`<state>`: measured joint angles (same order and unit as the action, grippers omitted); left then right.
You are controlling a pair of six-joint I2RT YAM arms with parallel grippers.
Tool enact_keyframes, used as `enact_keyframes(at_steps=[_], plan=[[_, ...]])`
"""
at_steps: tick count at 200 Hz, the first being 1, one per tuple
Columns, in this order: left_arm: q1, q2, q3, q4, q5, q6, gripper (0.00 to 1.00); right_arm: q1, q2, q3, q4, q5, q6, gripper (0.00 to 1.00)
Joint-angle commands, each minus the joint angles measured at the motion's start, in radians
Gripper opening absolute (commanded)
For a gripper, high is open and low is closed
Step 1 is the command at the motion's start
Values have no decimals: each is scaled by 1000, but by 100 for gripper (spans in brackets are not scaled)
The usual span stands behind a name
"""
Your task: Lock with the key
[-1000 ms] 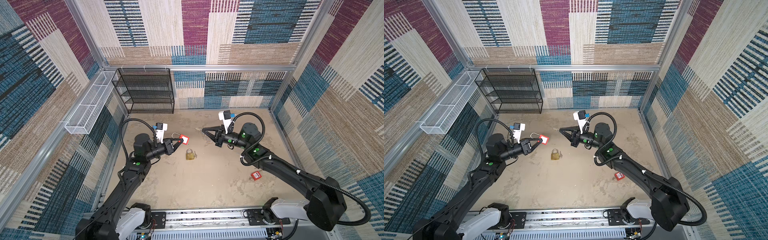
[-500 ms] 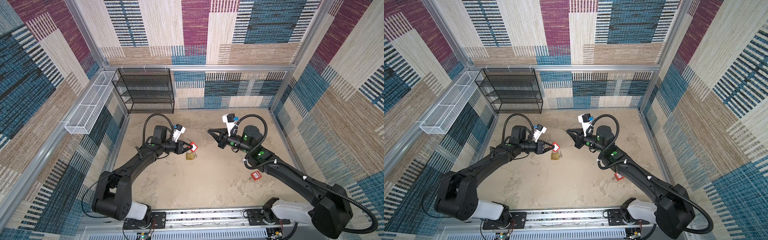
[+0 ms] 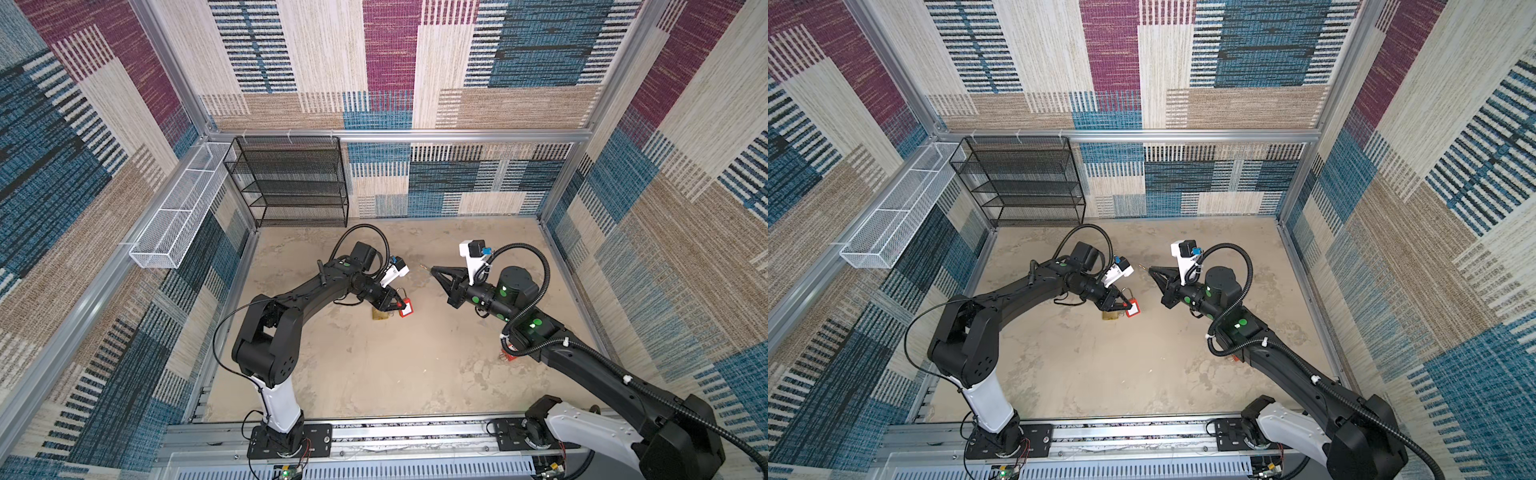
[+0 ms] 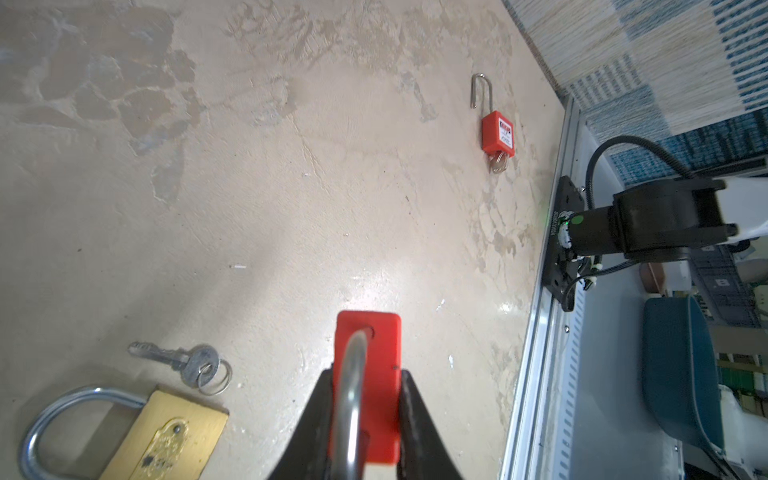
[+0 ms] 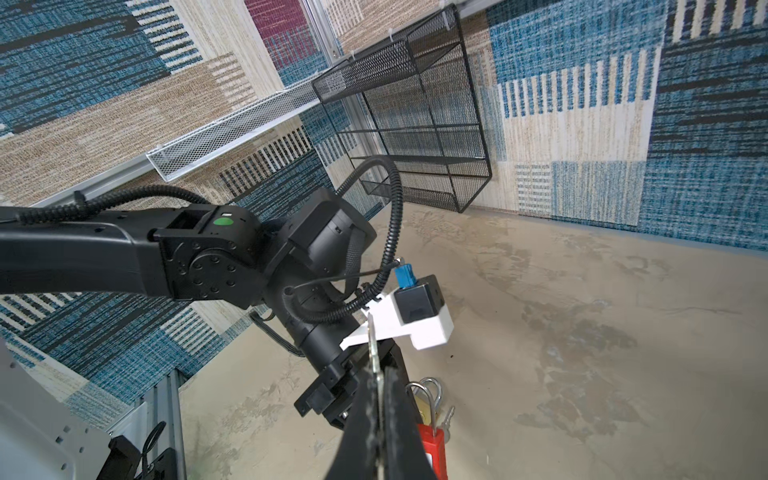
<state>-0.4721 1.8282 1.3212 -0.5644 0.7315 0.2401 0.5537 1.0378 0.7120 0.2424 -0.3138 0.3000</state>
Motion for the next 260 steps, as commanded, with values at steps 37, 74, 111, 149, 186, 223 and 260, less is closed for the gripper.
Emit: enact_keyframes(at_steps=[37,74,111,149,186,223,260], plan=[[-15,106,144,-183,-78,186,0,-33,-35,-68,-2,90,-22,0],[-36,174,203,-222,-107,217,0,-73,-51,-92,-15,95,-26,0],[-44,233,243,-230,-94,224,0,-110,-56,-95,-44,67,-50,0],[-49,274,267,-235,-107,229,0,-133,-52,-79,-69,39,-68,0],[-49,305,297,-235,-132,210,0,-139,-29,-52,-91,22,-81,0],[-49,336,316,-235,-136,220,1,-141,-38,-53,-99,30,-86,0],[-49,357,320,-236,-138,215,7,-144,-42,-34,-144,35,-122,0]])
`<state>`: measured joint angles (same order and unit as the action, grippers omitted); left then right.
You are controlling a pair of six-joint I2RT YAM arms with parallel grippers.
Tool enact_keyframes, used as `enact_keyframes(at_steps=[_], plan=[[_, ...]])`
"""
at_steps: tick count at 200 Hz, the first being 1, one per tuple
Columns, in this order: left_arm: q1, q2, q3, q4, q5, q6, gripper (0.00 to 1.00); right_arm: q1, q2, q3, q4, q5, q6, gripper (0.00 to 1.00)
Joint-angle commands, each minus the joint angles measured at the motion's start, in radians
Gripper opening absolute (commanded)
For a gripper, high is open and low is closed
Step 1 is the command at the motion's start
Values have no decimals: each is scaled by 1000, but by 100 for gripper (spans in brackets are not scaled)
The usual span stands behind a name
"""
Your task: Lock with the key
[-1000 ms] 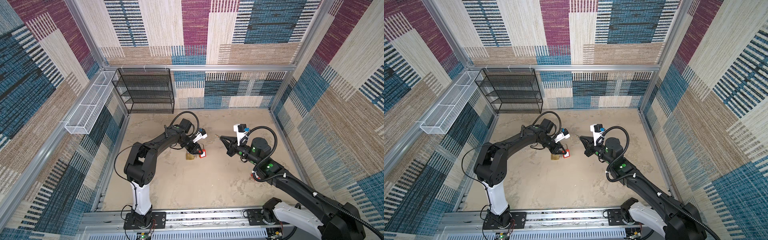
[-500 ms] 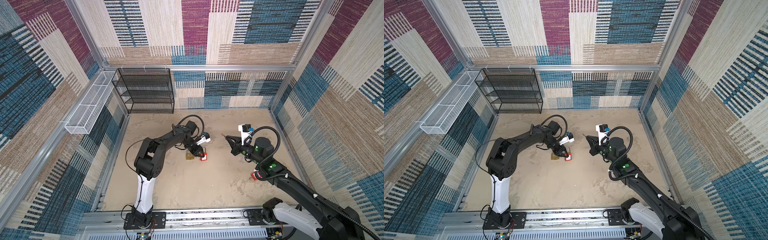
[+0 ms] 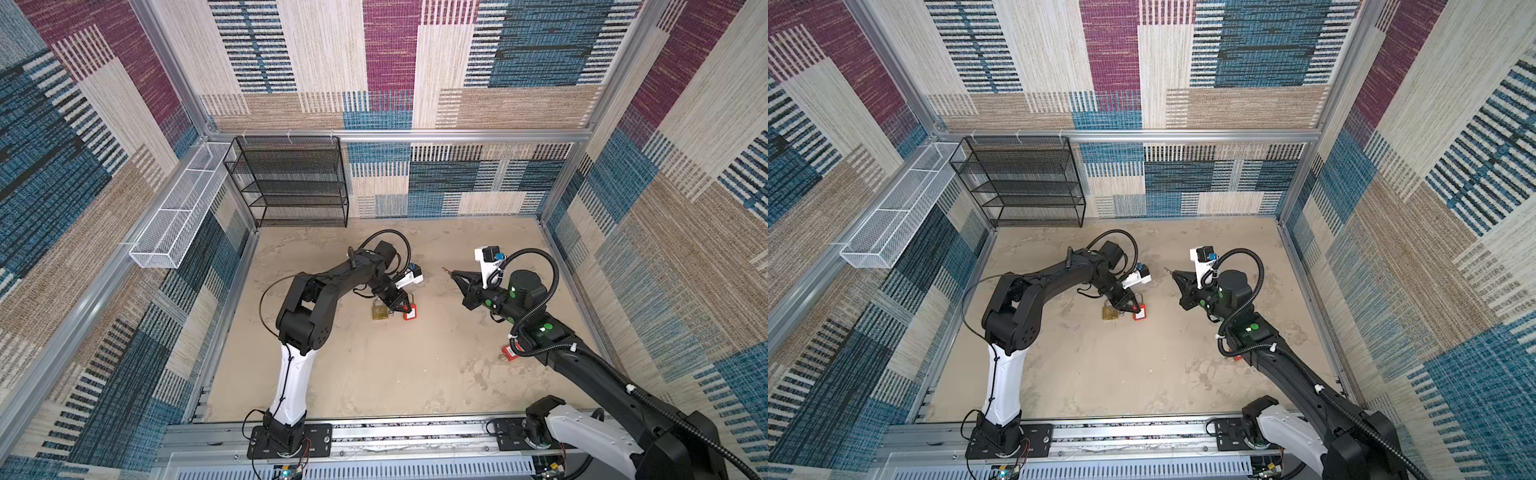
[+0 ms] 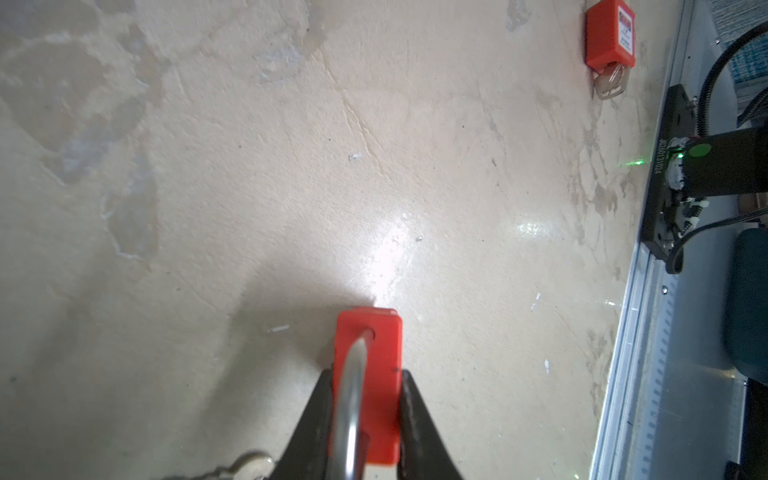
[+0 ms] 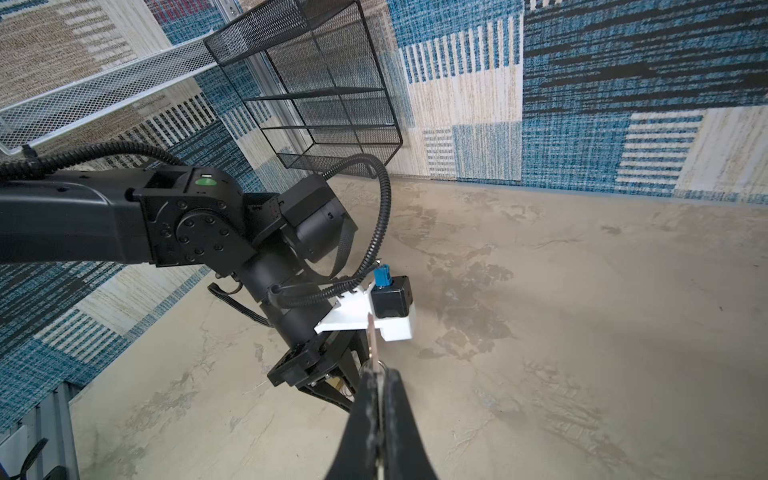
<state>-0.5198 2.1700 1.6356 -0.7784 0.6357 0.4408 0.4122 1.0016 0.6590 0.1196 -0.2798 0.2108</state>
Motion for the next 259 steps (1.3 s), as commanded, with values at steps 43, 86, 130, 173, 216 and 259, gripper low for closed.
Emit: enact_keyframes(at_steps=[43,86,130,173,216,259], plan=[[-3,17,16,-23,-84,8,16,-7,-4,31,-37,0,-53,0],[-3,34,34,-32,-91,-5,26,-9,-11,18,-33,-4,-45,0],[-3,36,45,-32,-99,-18,37,-10,-14,19,-34,-3,-45,0],[-3,40,72,-32,-116,-42,47,-10,-11,23,-37,-9,-42,0],[-3,48,99,-32,-163,-63,50,-10,-14,23,-37,-7,-43,0],[-3,75,132,-40,-195,-103,51,-10,-13,24,-41,-7,-48,0]])
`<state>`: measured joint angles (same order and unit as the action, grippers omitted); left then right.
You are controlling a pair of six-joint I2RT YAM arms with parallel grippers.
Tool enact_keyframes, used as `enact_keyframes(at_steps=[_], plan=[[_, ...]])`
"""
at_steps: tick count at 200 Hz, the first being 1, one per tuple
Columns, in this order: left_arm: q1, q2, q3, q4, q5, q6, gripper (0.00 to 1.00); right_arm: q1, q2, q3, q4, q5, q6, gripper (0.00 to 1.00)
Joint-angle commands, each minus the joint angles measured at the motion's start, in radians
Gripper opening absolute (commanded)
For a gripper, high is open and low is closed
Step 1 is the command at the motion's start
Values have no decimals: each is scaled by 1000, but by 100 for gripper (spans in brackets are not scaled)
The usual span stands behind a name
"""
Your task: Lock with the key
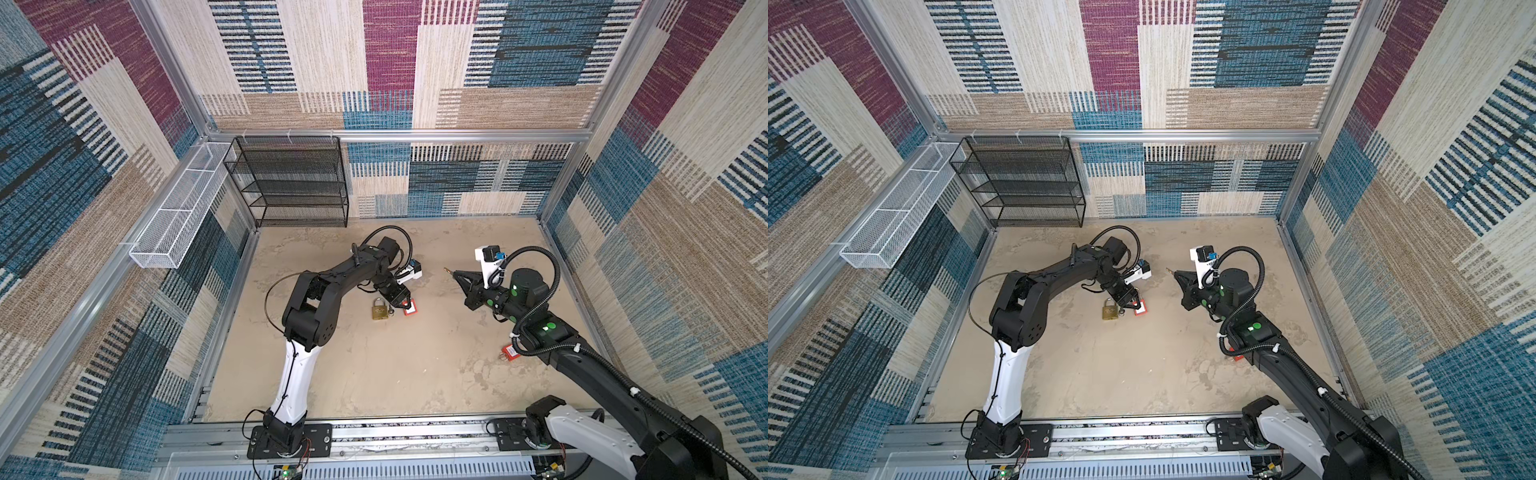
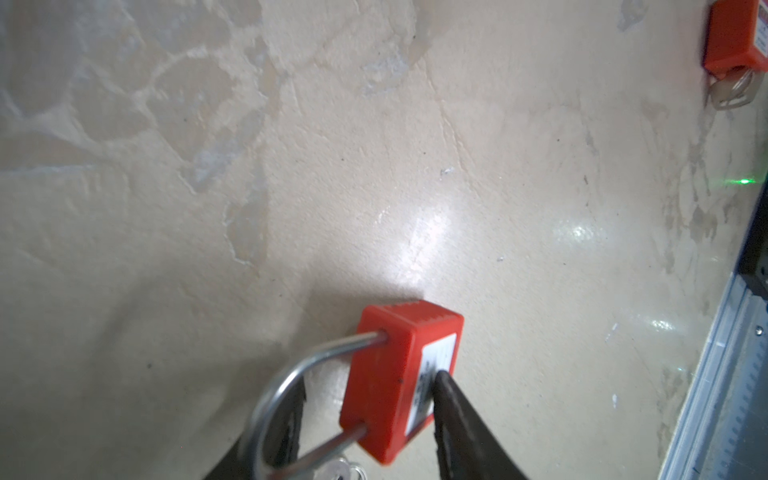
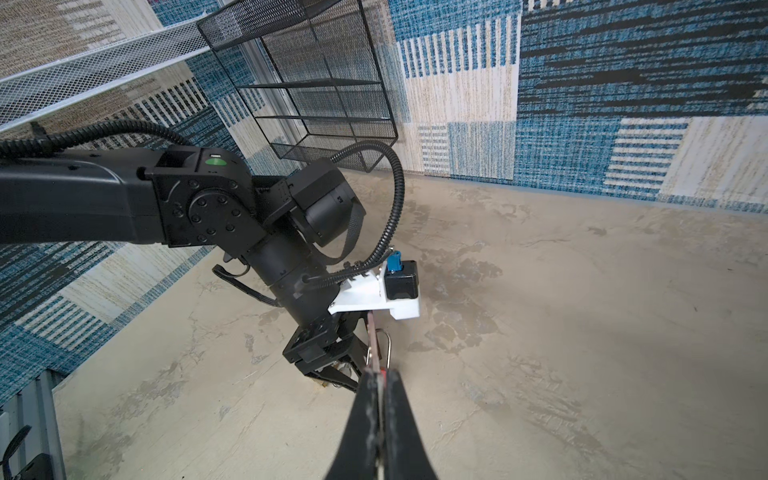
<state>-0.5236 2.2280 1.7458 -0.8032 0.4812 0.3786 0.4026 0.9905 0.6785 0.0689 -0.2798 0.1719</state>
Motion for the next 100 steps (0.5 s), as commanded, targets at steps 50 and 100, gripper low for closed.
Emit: enact_keyframes(at_steps=[50,100], plan=[[1,27,47,-15,-98,-80,54,-2,6,13,6,-12,-14,0],[-13,9,86,-16,-158,-167,55,-2,8,11,9,-16,-6,0]])
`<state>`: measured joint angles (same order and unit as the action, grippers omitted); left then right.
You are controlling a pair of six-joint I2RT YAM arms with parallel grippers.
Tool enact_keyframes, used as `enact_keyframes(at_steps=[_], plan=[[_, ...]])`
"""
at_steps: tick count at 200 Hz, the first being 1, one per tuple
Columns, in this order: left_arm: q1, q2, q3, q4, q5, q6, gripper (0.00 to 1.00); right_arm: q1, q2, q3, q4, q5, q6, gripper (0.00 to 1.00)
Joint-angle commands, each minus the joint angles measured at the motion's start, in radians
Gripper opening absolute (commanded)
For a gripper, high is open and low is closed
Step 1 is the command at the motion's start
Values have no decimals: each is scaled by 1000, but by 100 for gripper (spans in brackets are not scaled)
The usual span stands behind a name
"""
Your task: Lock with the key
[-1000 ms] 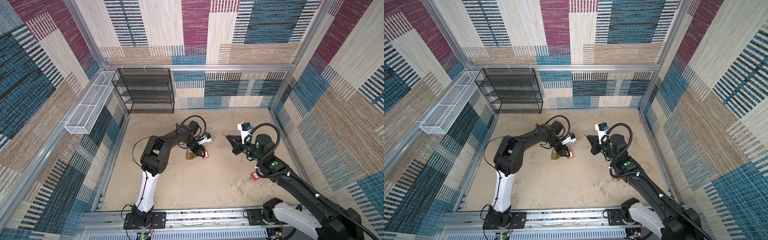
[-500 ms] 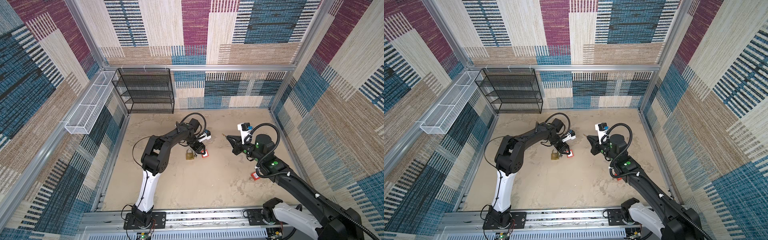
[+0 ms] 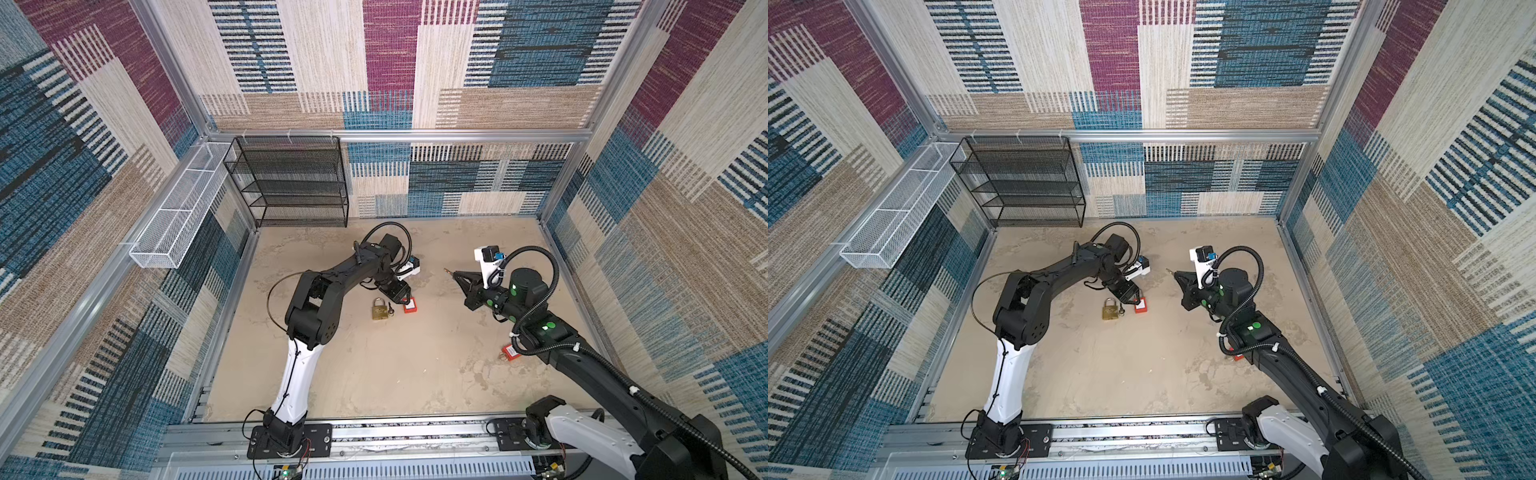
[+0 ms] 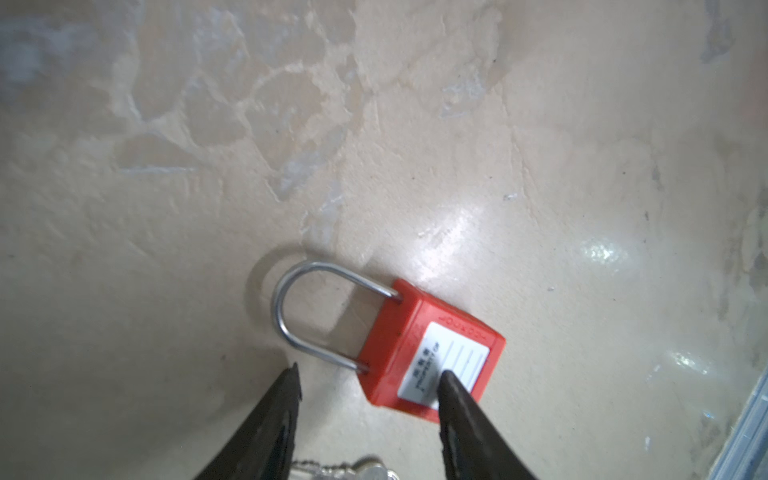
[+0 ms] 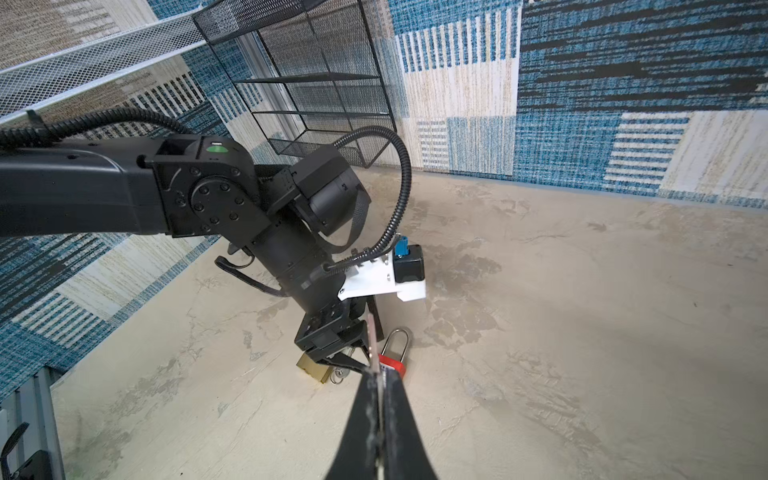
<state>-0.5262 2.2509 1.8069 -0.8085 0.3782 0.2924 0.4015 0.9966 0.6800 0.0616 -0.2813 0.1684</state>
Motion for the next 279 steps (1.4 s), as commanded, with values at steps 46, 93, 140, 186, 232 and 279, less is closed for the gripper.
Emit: enact_keyframes(at_steps=[46,93,140,186,232,279], plan=[[-39,-38,50,3,-115,-245,55,-4,-11,12,10,10,-17,0],[-98,-34,54,28,-213,-317,57,-34,-33,7,0,20,-23,0],[-145,-17,48,38,-285,-308,57,-69,-51,-3,-12,-1,-27,0],[-182,-22,29,37,-363,-252,57,-81,-56,-7,-12,-19,-27,0],[-190,-30,2,34,-365,-240,56,-87,-53,-3,-12,-27,-27,0],[-189,-43,-15,32,-365,-235,52,-88,-44,2,-10,-35,-26,0]])
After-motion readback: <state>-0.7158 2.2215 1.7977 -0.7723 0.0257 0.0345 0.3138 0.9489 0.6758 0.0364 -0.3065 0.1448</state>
